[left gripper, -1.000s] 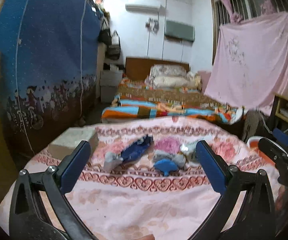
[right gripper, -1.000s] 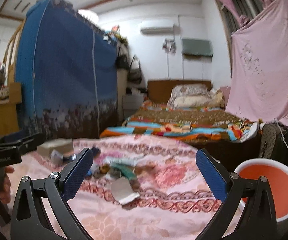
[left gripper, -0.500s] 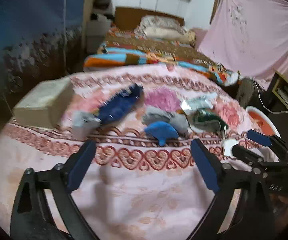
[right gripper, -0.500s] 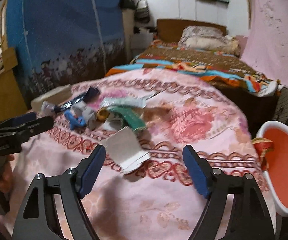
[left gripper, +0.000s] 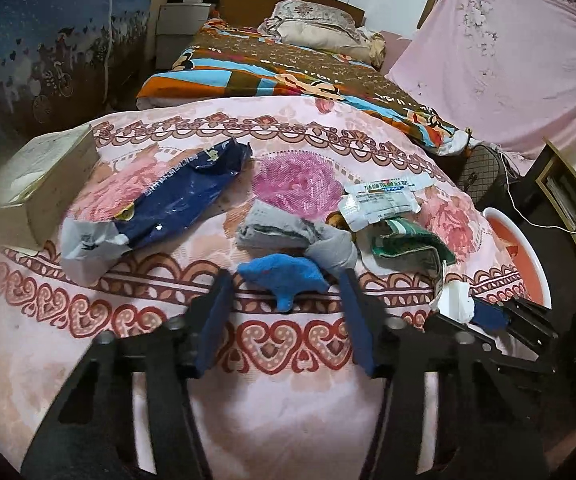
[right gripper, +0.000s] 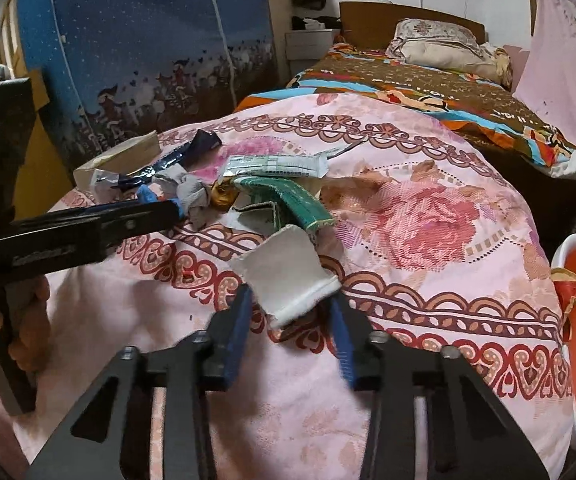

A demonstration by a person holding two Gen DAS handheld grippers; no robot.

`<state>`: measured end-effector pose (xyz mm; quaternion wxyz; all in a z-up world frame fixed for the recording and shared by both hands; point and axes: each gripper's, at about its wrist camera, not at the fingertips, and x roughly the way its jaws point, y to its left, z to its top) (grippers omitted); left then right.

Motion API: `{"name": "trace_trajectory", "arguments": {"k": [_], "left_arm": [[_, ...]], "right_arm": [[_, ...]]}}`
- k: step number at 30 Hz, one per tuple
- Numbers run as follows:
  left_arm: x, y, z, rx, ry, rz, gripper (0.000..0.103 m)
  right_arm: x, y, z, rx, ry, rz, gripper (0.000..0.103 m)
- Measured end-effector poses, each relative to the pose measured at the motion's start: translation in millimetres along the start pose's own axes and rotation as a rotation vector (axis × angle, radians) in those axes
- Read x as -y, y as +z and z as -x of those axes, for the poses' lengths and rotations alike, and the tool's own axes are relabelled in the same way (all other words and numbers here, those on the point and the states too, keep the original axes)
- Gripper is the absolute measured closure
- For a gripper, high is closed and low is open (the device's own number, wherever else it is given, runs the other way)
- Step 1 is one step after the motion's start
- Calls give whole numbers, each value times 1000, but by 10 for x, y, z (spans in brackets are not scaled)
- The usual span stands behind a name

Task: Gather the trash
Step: 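Grasp the blue sponge piece with the left tool while the right tool grasps the white paper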

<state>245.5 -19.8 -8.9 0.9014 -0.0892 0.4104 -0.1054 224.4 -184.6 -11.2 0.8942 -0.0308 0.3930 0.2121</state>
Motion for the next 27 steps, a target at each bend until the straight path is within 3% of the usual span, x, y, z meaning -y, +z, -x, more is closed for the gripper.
{"name": "trace_trajectory", "arguments": {"k": [7, 20, 27], "left_arm": [[84, -67, 74, 8, -16, -45, 77], [58, -305, 285, 34, -89, -3, 77], [25, -330, 217, 10, -104, 14, 77]], "right_arm": [[-5, 11, 7, 8, 2, -2, 75], [43, -17, 107, 61, 21, -36, 79], [74, -24, 60, 34, 26, -59, 78]]}}
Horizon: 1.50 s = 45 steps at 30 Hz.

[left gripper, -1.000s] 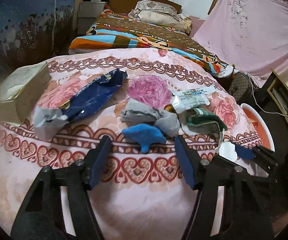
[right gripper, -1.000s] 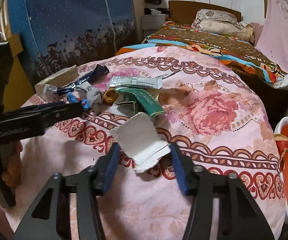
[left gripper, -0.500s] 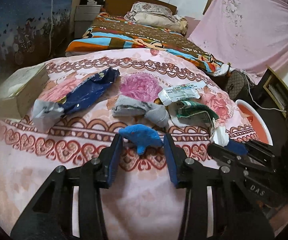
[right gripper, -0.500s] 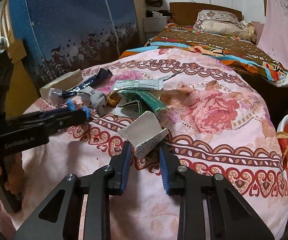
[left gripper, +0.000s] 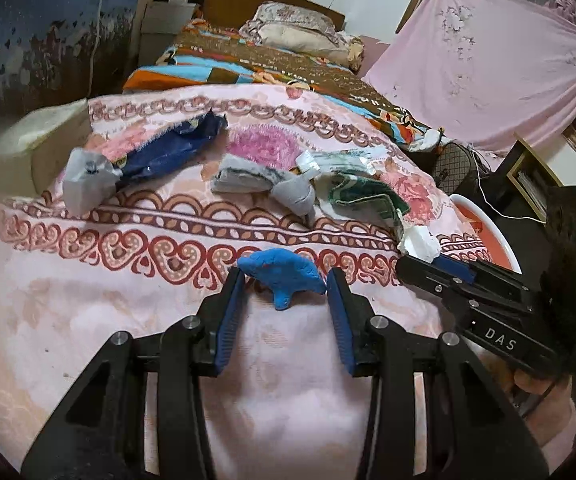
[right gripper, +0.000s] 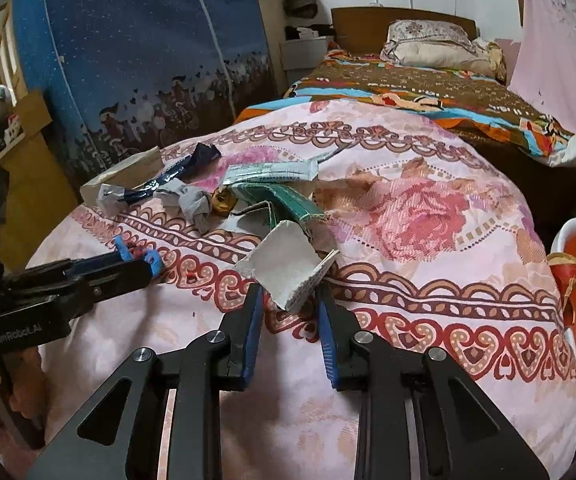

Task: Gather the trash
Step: 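Grasp the blue sponge piece with the left tool while the right tool grasps the white paper, then lift the white paper with the right tool while the left tool holds the blue piece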

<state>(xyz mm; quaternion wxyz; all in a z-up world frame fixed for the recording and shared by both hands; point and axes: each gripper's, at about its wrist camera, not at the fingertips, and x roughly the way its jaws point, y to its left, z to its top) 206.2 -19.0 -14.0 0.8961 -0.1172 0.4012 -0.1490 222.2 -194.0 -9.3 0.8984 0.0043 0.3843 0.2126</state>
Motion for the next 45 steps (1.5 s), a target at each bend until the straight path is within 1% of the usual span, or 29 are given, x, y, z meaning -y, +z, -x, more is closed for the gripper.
{"name": "trace_trajectory", "arguments": {"k": [5, 11, 13, 15, 20, 21, 22, 24, 28, 34, 35, 39, 45], "left_arm": [[-7, -6, -5, 0, -5, 2, 77], [-31, -19, 5, 4, -19, 14, 77], [-36, -23, 6, 4, -21, 16, 77], [-34, -26, 7, 3, -18, 15, 77], [-39, -36, 3, 5, -20, 17, 77], [-41, -35, 4, 6, -21, 18, 77], [-43, -36, 3, 6, -21, 18, 77], [-38, -36, 6, 8, -16, 15, 77], [-24, -44, 17, 17, 6, 10, 77], [-8, -51, 34, 28, 10, 7, 78], [-12, -52, 35, 30, 11, 9, 92], [-32, -55, 28, 27, 3, 22, 92], [21, -60, 20, 25, 1, 1, 92]], "right_arm": [[27, -7, 7, 2, 14, -14, 75], [-18, -21, 4, -3, 17, 2, 66], [-32, -3, -24, -13, 17, 6, 61], [-30, 51, -82, -34, 18, 4, 60], [-8, 115, -126, -47, 11, -5, 60], [-12, 104, -117, -42, 6, -3, 64], [-11, 96, -107, -37, -7, -3, 72], [15, 75, -80, -25, 5, -15, 80], [69, 36, -15, 4, 31, -48, 88], [87, 13, 75, 48, 44, -67, 94], [86, 5, 104, 62, 46, -68, 95], [92, -20, 210, 116, 44, -73, 95], [157, -24, 289, 164, 44, -108, 95]]}}
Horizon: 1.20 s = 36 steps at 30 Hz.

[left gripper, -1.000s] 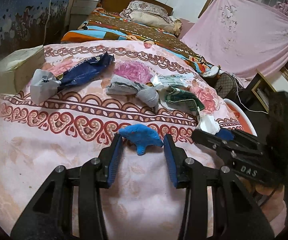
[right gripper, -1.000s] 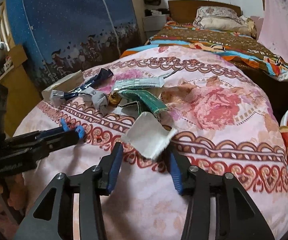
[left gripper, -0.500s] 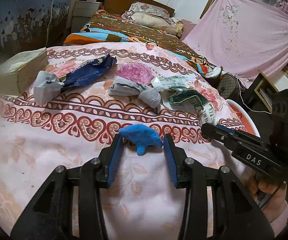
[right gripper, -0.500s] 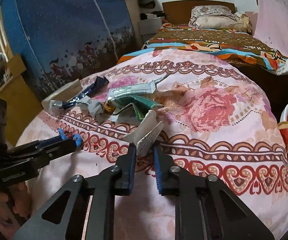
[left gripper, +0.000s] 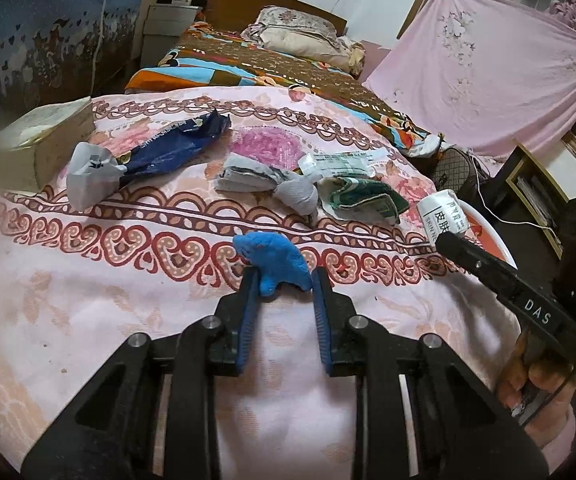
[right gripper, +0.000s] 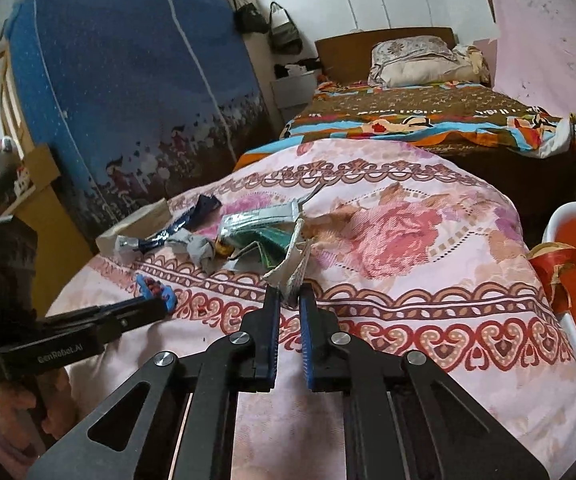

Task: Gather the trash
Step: 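Lift the white paper with the right tool while the left tool holds the blue piece, then carry the blue piece and white paper in both tools over the orange bucket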

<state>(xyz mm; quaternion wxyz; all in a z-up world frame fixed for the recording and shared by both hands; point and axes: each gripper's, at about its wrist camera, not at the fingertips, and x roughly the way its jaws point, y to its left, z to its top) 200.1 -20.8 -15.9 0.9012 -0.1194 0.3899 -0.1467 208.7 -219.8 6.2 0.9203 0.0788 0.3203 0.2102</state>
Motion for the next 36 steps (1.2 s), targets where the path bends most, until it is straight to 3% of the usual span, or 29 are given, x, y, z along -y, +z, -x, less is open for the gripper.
{"name": "trace_trajectory", "arguments": {"k": [4, 9, 15, 23, 29, 36], "left_arm": [[39, 18, 38, 21, -14, -12, 93], [146, 121, 233, 149, -96, -28, 93], [431, 372, 313, 316, -139, -72, 92], [1090, 615, 281, 481, -200, -252, 92], [1302, 721, 166, 511, -232, -312, 92], [1306, 866, -99, 473, -240, -281, 92]], "right_arm": [[39, 7, 54, 27, 16, -14, 95], [98, 120, 146, 80, 9, 2, 96], [166, 338, 506, 286, -47, 67, 95], [289, 466, 850, 528, -119, 91, 95], [578, 700, 884, 604, -144, 82, 95], [881, 881, 696, 546, -110, 59, 95]]}}
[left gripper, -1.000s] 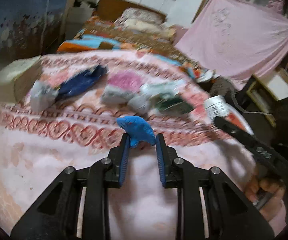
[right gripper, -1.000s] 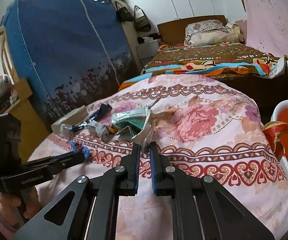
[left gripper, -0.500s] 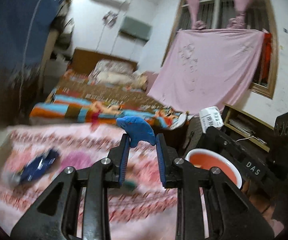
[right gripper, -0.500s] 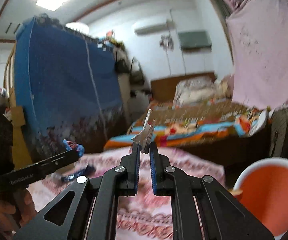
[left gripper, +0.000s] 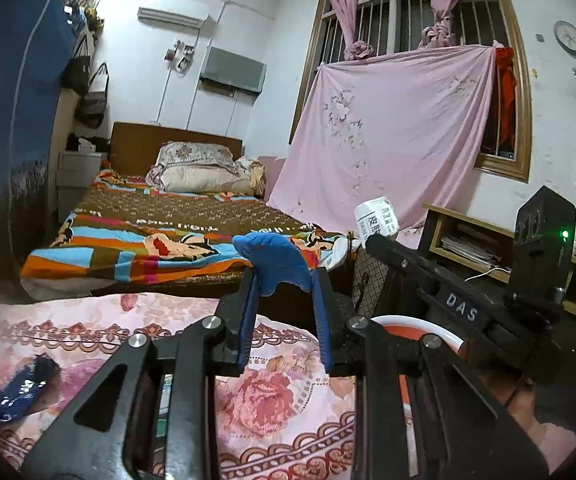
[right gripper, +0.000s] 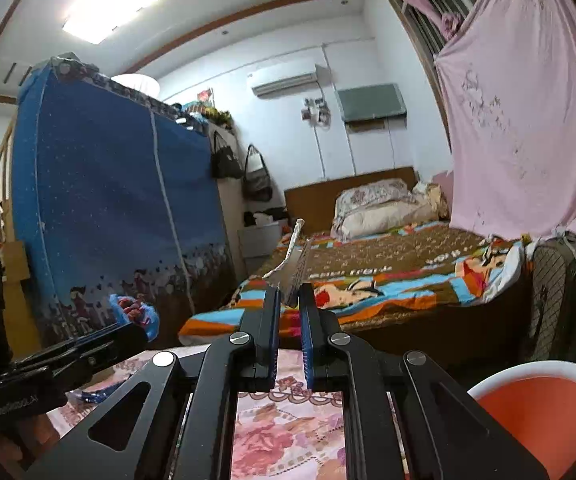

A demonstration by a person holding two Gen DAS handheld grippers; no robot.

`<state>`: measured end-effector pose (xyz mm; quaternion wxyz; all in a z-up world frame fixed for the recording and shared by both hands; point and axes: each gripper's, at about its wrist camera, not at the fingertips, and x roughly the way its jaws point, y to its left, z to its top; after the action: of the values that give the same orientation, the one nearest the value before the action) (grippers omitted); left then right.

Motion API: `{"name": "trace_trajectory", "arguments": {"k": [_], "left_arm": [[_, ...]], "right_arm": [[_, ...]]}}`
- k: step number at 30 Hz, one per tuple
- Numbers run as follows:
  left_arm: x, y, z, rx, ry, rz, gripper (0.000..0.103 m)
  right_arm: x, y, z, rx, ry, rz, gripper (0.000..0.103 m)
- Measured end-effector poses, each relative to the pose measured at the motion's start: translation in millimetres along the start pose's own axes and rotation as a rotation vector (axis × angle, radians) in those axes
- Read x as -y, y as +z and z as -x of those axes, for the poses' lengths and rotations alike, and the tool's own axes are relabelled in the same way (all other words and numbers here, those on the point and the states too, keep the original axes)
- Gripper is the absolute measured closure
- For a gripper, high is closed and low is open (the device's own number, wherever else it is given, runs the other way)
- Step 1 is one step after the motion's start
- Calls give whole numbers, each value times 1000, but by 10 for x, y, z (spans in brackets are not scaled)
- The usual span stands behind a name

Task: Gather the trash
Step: 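Carry the blue piece and white paper in both tools over the orange bucket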

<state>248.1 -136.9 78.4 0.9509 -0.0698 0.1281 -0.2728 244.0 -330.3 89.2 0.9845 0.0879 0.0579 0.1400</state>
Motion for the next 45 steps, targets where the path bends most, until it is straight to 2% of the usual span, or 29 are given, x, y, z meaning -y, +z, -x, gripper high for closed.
{"name": "trace_trajectory", "arguments": {"k": [5, 8, 13, 17, 23, 26, 29, 36, 45], "left_arm": [[-38, -9, -262, -47, 10, 31, 92], [-43, -33, -392, -74, 8, 47, 92], [-19, -86, -445, -89, 5, 58, 92], [2, -89, -438, -96, 4, 56, 92], [19, -75, -480, -113, 1, 61, 92], [47, -86, -493, -120, 0, 55, 92], [69, -94, -521, -130, -2, 53, 92], [143, -118, -594, -147, -19, 50, 92], [464, -28, -642, -91, -113, 14, 92]], "right_arm": [[106, -121, -205, -88, 57, -35, 95], [204, -190, -361, -171, 119, -74, 95], [218, -309, -529, -261, 186, -69, 95], [243, -323, -518, -247, 220, -91, 95], [570, -305, -536, -198, 276, -232, 95], [689, -270, -468, -150, 230, -252, 95], [741, -231, -347, -97, 137, -219, 95], [818, -209, -203, -63, 28, -220, 95], [695, -85, 330, 48, -176, -118, 95]]}}
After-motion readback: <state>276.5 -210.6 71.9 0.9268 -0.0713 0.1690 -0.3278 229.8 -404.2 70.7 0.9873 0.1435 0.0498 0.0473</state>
